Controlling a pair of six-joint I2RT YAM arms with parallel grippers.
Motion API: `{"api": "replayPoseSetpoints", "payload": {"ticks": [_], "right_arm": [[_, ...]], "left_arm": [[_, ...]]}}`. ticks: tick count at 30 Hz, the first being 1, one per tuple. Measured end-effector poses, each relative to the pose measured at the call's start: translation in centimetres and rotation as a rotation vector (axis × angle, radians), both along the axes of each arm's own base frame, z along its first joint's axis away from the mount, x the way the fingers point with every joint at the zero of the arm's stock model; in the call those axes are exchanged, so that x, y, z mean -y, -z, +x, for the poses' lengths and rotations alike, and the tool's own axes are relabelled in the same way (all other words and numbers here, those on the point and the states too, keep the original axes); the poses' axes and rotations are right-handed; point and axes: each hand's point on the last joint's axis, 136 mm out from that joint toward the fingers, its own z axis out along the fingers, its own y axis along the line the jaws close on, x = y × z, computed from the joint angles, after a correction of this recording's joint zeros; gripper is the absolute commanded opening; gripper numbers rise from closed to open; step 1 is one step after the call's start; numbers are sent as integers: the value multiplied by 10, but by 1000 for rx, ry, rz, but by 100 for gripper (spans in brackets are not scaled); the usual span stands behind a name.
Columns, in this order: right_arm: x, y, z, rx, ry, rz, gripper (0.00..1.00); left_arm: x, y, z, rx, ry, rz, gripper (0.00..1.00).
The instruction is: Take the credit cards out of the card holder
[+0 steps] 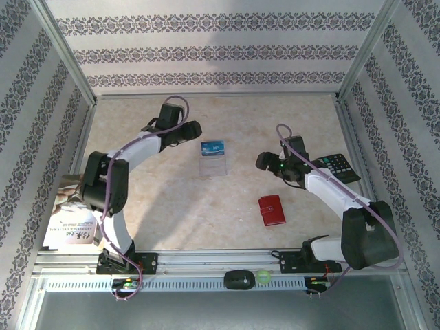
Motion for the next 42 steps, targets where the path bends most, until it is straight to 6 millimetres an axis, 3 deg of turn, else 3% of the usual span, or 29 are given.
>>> {"api": "replayPoseSetpoints", "payload": {"ticks": [2,3,7,9,14,18,21,25,34,38,42], "right_arm": [[0,6,-10,-40,-6,-22,89],[1,8,-16,-55,-9,-30,89],[6,21,-47,-140,-23,-83,90],[6,26,-63,-182,-30,-104,90],[2,43,-98,-283,-53,-136,90],[-7,48,-119,-322,-109,-218,90],[-12,46,-126,-330,-143,-296,91],[-4,45,-124,-339,-119,-389,95],[-6,74,-125,-451,-154,-462,98],[-28,73,-133,-459,-217,-404,97],[-75,61,-142,-425,-346,-306,96]], "left_arm": [[-5,-4,-20,14,-4,-24,73],[-6,-4,-30,15,-3,-35,80],[-12,6,-77,-4,4,-80,86],[-16,9,-98,-9,4,-100,96],[-20,-6,-132,32,10,-158,99],[-21,-27,-140,98,12,-192,99],[-22,-32,-142,115,13,-198,99],[-21,-25,-145,101,16,-201,99],[-19,-6,-151,48,19,-219,99],[-17,-6,-152,47,32,-229,100],[-17,-3,-154,41,34,-229,100]]}}
